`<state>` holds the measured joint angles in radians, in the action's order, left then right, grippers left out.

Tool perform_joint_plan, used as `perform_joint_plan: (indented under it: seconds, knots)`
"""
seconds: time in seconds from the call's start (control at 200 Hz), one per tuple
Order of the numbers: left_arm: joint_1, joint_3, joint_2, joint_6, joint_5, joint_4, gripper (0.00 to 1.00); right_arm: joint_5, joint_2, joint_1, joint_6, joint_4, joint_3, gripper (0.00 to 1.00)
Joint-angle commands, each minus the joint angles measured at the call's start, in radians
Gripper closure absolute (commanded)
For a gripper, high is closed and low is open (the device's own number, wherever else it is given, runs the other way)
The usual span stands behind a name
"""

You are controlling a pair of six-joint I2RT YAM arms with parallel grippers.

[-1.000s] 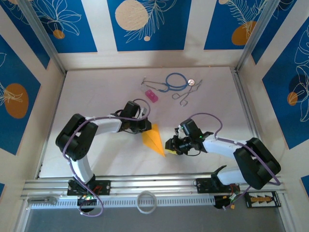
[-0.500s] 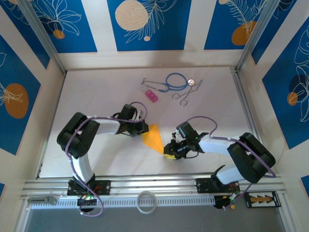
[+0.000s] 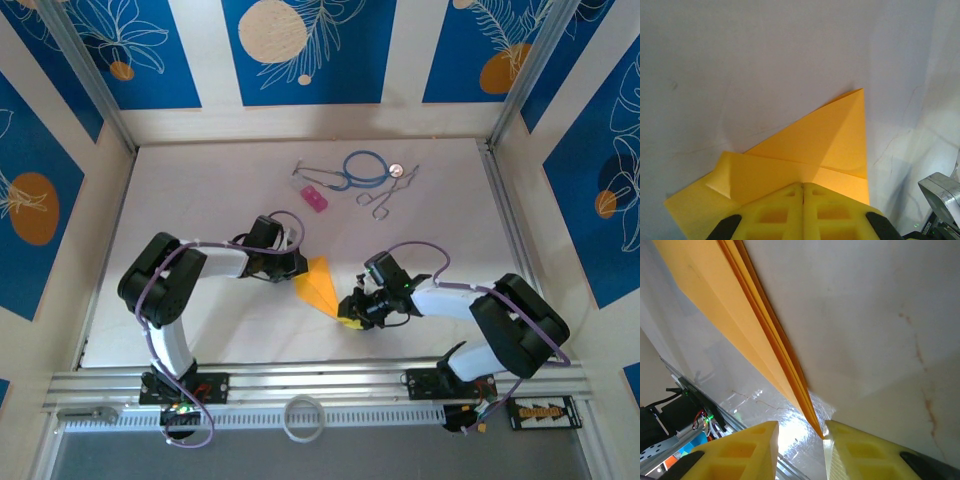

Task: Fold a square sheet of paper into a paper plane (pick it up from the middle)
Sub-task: Turn over the paper at the center of the table.

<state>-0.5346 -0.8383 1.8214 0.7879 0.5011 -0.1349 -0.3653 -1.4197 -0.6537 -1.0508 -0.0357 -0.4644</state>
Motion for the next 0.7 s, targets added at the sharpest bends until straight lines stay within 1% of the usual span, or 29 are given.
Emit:
perform_joint_plan:
  seconds: [0.0,0.18,0.455,0.61,0.695]
  knots:
    - [0.010,0.023,0.021,0.008,-0.006,0.030,0.94,0.036,-0.033,-0.009,-0.007,0.074,0.009,0.70]
    - [0.011,0.020,0.020,0.008,-0.003,0.030,0.94,0.035,-0.030,-0.006,-0.021,0.144,0.018,0.70]
    - [0.010,0.019,0.010,0.012,0.002,0.025,0.94,0.031,-0.029,0.014,-0.001,0.191,0.024,0.72]
    - [0.011,0.009,-0.014,0.032,0.030,0.007,0.93,0.008,-0.011,0.024,0.032,0.203,0.029,0.85]
    - [0.011,-0.005,-0.057,0.043,0.046,0.008,0.88,0.012,0.012,0.028,0.051,0.174,0.028,0.91]
